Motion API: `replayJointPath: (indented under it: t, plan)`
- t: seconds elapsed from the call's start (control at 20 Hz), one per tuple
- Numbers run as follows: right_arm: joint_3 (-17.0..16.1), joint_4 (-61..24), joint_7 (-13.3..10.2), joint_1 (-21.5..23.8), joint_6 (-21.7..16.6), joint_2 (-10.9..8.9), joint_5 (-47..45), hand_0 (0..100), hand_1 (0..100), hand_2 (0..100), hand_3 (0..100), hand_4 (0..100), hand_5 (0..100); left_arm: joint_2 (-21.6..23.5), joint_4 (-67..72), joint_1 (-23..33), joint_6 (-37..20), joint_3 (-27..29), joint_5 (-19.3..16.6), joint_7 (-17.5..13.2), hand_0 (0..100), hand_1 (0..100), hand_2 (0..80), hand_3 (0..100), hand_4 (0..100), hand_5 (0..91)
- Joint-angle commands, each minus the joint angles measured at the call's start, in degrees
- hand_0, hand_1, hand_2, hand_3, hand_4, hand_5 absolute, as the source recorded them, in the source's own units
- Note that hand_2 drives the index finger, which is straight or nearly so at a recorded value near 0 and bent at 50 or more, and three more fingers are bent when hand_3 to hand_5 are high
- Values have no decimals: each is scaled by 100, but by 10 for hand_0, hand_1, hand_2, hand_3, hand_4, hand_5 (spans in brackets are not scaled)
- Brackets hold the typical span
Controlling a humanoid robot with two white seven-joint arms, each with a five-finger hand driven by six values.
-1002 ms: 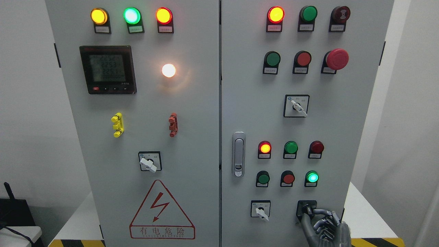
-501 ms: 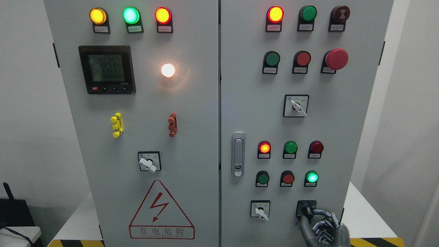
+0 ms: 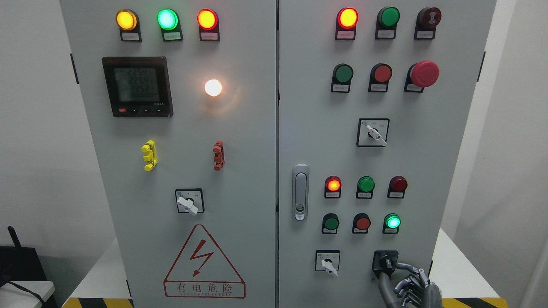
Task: Trip black knob to open circuit
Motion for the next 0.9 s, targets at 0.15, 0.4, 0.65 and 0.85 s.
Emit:
replayJointPath:
  t: [0.15, 0.4, 0.65, 0.85]
  plan:
    - [79, -3, -2, 191, -423, -138, -18, 284, 754, 378, 749, 720, 768, 0, 0, -44, 2, 0, -185, 4, 120, 389, 0, 0, 0, 0]
    - [79, -3, 192, 437, -906, -234, -18, 219, 624, 287, 630, 627, 637, 0, 0, -44, 2, 0, -193, 4, 120, 389, 0, 0, 0, 0]
    - [87, -3, 384, 911, -1635, -366, -44, 173, 507, 163, 427, 448, 456, 0, 0, -44, 2, 0, -185, 4, 120, 389, 0, 0, 0, 0]
    - [79, -3, 955, 1341, -2224, -489, -97, 118, 333, 104, 305, 315, 349, 0, 0, -44, 2, 0, -193, 4, 120, 389, 0, 0, 0, 0]
